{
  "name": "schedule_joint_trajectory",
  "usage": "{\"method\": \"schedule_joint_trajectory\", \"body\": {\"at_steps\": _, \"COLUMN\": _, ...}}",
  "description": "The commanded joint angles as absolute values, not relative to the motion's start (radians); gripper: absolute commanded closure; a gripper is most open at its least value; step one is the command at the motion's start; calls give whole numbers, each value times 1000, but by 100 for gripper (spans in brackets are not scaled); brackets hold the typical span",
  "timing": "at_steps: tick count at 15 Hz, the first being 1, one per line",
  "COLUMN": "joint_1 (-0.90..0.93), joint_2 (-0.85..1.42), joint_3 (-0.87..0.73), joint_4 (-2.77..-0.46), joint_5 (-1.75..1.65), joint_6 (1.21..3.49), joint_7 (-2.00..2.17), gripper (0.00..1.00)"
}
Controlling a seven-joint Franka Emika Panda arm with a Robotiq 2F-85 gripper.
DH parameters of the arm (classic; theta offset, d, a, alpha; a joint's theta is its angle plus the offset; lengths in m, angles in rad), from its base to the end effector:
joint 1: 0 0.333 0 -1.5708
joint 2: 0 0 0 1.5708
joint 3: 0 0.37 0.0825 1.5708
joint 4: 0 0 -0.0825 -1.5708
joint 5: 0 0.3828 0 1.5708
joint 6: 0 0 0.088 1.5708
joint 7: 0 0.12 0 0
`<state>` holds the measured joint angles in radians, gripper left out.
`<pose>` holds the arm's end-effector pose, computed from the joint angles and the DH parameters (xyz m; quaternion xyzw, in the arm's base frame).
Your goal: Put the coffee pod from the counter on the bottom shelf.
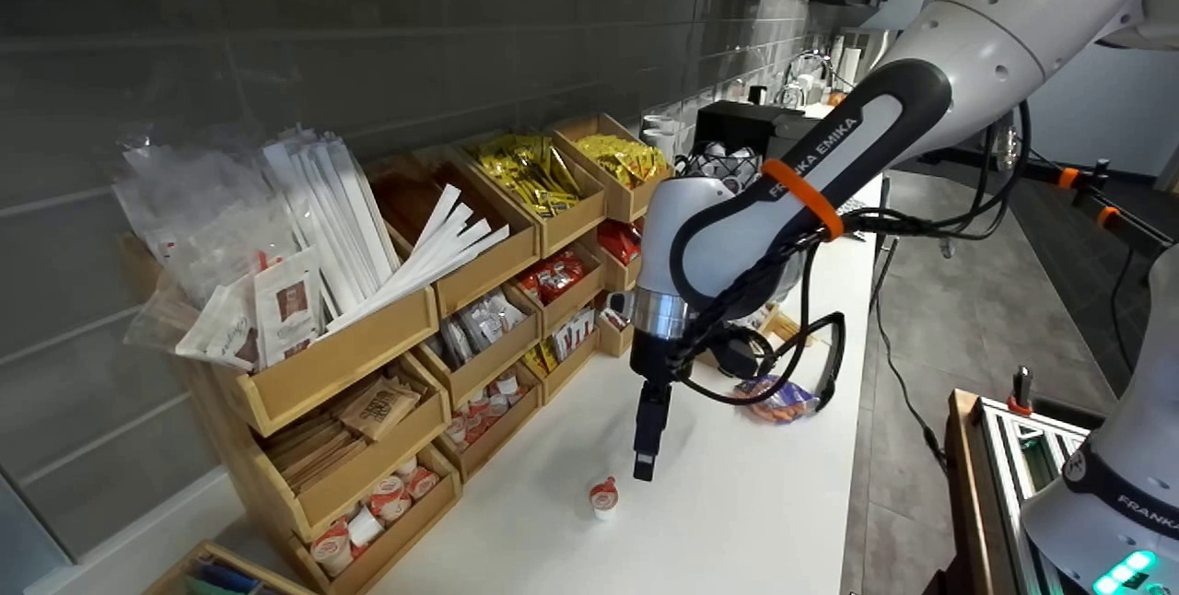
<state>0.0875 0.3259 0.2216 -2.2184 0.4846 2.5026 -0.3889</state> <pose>0.5374 0.1702 0.2679 -0.9742 -0.1419 0.0155 0.1748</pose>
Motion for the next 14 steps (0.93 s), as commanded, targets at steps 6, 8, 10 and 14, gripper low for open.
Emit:
{"method": "schedule_joint_trajectory", "body": {"at_steps": 6, "joint_1": -13, "joint_2": 475, "joint_3": 324, "joint_4": -2108, "joint_5": 556, "joint_6": 2561, "joint_7": -536, "gripper": 54}}
{"method": "schedule_joint_trajectory", "body": {"at_steps": 8, "joint_1": -26, "joint_2": 505, "joint_3": 343, "joint_4": -2083, "joint_5": 556, "joint_6": 2563, "joint_7": -554, "gripper": 69}}
{"method": "schedule_joint_trajectory", "body": {"at_steps": 10, "joint_1": -38, "joint_2": 529, "joint_3": 358, "joint_4": -2063, "joint_5": 554, "joint_6": 2566, "joint_7": -570, "gripper": 85}}
{"method": "schedule_joint_trajectory", "body": {"at_steps": 14, "joint_1": -65, "joint_2": 547, "joint_3": 387, "joint_4": -2037, "joint_5": 565, "joint_6": 2568, "joint_7": -598, "gripper": 100}}
